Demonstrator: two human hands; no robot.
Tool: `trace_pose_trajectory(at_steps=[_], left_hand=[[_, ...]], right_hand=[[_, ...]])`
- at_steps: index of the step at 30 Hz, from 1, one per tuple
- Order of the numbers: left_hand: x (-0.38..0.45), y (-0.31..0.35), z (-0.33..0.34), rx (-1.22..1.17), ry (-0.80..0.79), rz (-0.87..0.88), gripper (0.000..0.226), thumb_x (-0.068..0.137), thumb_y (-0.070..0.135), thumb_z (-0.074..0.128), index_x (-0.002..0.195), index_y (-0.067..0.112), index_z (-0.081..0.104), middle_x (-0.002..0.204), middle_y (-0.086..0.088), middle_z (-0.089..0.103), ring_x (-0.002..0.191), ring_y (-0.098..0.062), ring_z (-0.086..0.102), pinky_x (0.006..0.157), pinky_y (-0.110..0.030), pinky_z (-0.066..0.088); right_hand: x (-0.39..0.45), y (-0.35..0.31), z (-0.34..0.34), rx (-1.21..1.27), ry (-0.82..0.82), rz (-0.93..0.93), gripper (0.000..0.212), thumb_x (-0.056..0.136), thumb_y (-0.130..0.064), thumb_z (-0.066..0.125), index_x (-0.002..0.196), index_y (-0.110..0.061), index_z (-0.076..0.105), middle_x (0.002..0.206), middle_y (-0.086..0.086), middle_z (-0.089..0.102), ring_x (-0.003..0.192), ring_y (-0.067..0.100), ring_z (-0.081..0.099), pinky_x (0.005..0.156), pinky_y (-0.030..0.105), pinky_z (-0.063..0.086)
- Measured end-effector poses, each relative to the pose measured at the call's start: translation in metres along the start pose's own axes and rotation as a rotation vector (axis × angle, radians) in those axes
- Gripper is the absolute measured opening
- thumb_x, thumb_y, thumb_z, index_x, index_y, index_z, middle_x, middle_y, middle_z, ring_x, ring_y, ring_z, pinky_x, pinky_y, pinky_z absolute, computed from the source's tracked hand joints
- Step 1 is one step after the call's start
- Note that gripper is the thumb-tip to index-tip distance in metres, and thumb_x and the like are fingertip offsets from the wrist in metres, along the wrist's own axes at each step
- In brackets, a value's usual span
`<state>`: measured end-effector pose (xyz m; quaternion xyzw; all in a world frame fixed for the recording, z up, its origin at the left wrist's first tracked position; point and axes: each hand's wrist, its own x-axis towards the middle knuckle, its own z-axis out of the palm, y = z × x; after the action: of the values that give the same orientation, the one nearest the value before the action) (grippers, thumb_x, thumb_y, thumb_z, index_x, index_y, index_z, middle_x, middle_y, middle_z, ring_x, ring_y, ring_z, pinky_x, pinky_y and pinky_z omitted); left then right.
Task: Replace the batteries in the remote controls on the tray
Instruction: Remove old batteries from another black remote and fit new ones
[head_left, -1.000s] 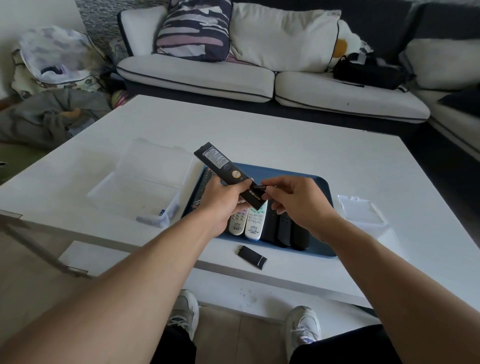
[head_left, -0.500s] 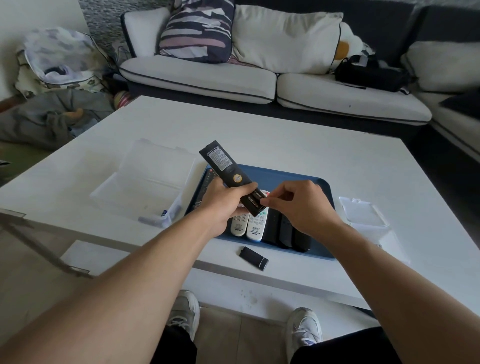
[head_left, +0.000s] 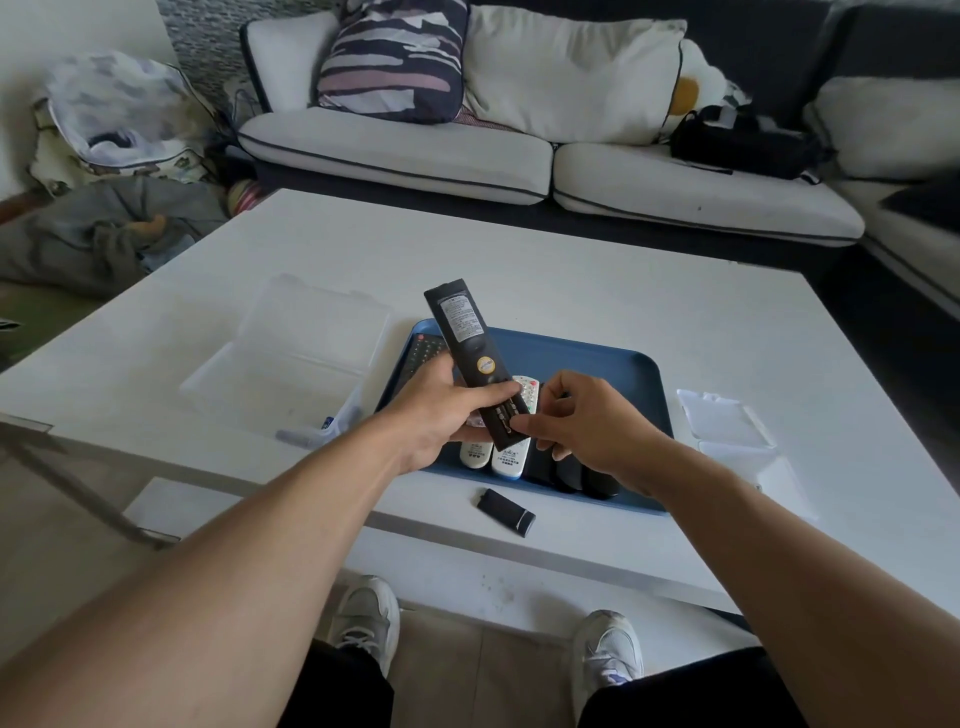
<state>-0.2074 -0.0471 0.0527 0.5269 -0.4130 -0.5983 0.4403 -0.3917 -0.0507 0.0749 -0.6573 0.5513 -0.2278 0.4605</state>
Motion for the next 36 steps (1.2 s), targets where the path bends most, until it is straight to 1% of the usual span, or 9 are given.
trace_pose_trajectory(at_steps=[4,7,11,14,17,23,27,32,36], left_hand=[[0.0,-0.003,-0.001,0.023,0.024,0.017,0.041,0.085,0.011,0.079,0.121,0.01,0.059,0.112,-0.013,0.074,0.095,-0.029,0.075,0.07,-0.042,0.062],[0.001,-0.004,-0.003,0.021,0.092,0.065,0.03,0.085,0.009,0.079,0.108,0.014,0.061,0.104,-0.008,0.076,0.092,-0.027,0.075,0.076,-0.049,0.062],[0.001,-0.002,-0.008,0.006,0.234,0.076,0.031,0.086,0.008,0.078,0.109,0.01,0.058,0.094,-0.007,0.074,0.079,-0.019,0.075,0.065,-0.041,0.063],[0.0,0.0,-0.015,-0.046,0.323,0.042,0.037,0.089,0.013,0.075,0.119,0.005,0.056,0.099,-0.011,0.073,0.072,-0.015,0.074,0.055,-0.035,0.06],[-0.003,0.003,-0.019,-0.176,0.311,-0.048,0.033,0.095,0.022,0.069,0.121,0.008,0.056,0.095,-0.011,0.069,0.063,-0.019,0.073,0.048,-0.035,0.059],[-0.005,0.008,-0.022,-0.268,0.237,-0.107,0.022,0.097,0.02,0.064,0.115,0.011,0.054,0.105,-0.017,0.07,0.092,-0.038,0.074,0.063,-0.045,0.063],[-0.005,0.009,-0.028,-0.324,0.243,-0.106,0.022,0.102,0.022,0.054,0.122,0.012,0.053,0.113,-0.016,0.074,0.1,-0.041,0.072,0.074,-0.056,0.061],[-0.004,0.008,-0.031,-0.357,0.287,-0.084,0.031,0.104,0.022,0.047,0.134,0.014,0.05,0.109,-0.014,0.076,0.104,-0.036,0.072,0.077,-0.049,0.06],[-0.005,0.009,-0.027,-0.404,0.236,-0.066,0.036,0.1,0.015,0.048,0.135,0.009,0.049,0.114,-0.016,0.074,0.111,-0.038,0.069,0.076,-0.044,0.061]], right_hand=[[0.003,0.0,0.006,-0.05,0.011,0.013,0.031,0.082,-0.028,0.082,0.085,-0.016,0.053,0.069,-0.004,0.066,0.063,0.015,0.06,0.061,0.03,0.051],[0.006,0.0,0.011,-0.197,0.074,-0.031,0.028,0.082,-0.041,0.078,0.086,-0.023,0.057,0.08,-0.006,0.071,0.073,0.016,0.066,0.068,0.035,0.055],[0.003,-0.006,0.015,-0.461,0.004,-0.021,0.032,0.083,-0.053,0.074,0.091,-0.023,0.067,0.086,0.0,0.07,0.07,0.017,0.065,0.061,0.033,0.054],[-0.002,0.002,0.028,-0.798,-0.175,0.023,0.04,0.077,-0.06,0.076,0.084,-0.02,0.076,0.079,-0.001,0.071,0.074,0.019,0.068,0.071,0.036,0.061],[-0.006,0.008,0.037,-0.957,-0.169,0.033,0.051,0.071,-0.066,0.077,0.093,-0.021,0.075,0.081,-0.004,0.071,0.076,0.015,0.067,0.07,0.034,0.06],[-0.017,0.013,0.05,-1.125,-0.169,0.007,0.054,0.072,-0.063,0.078,0.105,-0.02,0.07,0.095,0.0,0.069,0.079,0.019,0.059,0.071,0.031,0.05],[-0.019,0.016,0.054,-1.123,-0.16,-0.007,0.043,0.078,-0.055,0.078,0.099,-0.018,0.069,0.091,0.001,0.067,0.076,0.019,0.057,0.069,0.03,0.048],[-0.017,0.013,0.041,-0.905,-0.11,0.008,0.032,0.078,-0.048,0.078,0.098,-0.024,0.075,0.089,-0.004,0.072,0.074,0.013,0.066,0.069,0.032,0.06],[-0.014,-0.007,0.021,-0.601,0.156,-0.064,0.022,0.08,-0.046,0.075,0.097,-0.033,0.074,0.083,-0.013,0.072,0.069,0.01,0.066,0.065,0.031,0.058]])
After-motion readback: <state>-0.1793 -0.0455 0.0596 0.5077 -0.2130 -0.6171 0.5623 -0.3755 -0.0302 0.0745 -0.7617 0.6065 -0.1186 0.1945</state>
